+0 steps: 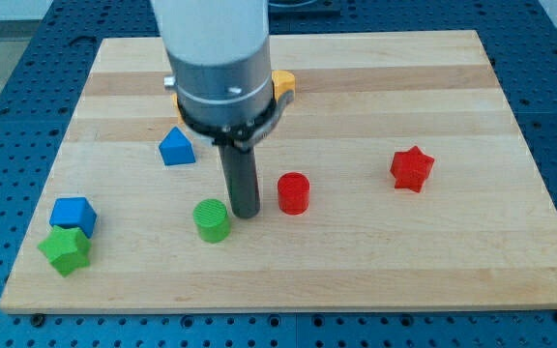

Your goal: Push the green circle slightly down

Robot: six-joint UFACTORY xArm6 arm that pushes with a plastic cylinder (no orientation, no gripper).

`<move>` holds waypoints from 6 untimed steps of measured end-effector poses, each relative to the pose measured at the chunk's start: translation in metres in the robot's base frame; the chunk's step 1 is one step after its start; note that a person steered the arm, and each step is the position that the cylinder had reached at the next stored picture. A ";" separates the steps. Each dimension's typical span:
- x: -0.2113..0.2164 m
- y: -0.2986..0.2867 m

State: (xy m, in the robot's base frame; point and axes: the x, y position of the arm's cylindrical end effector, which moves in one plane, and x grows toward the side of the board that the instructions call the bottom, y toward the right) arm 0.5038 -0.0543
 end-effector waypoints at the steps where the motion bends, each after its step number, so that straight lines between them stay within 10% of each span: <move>1: -0.017 -0.012; 3: 0.046 -0.087; 6: 0.033 0.050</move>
